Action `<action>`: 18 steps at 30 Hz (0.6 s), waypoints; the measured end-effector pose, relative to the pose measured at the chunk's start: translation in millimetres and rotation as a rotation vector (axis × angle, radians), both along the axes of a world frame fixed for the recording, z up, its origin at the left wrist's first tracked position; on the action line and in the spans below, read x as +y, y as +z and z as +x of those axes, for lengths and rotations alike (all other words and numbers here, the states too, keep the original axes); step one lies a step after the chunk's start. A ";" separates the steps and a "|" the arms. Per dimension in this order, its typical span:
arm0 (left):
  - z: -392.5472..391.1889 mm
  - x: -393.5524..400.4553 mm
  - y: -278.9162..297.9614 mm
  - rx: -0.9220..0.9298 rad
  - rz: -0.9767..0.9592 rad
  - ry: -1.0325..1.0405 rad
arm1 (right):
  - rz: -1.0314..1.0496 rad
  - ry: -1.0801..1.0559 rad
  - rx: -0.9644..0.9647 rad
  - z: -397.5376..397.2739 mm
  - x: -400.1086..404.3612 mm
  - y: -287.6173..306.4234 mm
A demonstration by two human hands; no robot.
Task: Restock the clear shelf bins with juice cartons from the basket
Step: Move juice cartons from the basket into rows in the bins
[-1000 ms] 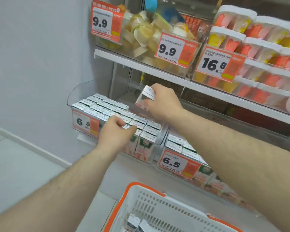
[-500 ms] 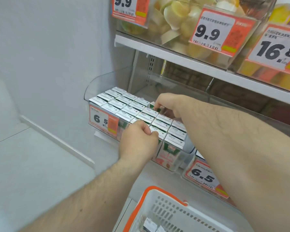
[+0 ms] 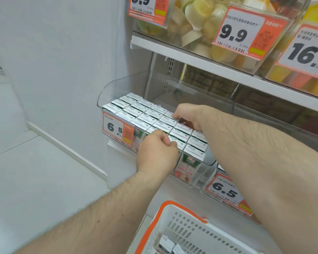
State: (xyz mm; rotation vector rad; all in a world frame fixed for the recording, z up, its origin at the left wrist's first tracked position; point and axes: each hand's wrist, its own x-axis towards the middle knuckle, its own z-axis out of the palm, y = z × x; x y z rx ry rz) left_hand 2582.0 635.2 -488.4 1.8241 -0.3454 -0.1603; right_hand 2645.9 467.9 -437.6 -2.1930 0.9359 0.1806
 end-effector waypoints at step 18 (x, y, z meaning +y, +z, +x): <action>-64.5 24.4 -33.6 -0.053 0.828 -0.921 | -0.567 0.094 -0.845 -250.8 92.0 -102.8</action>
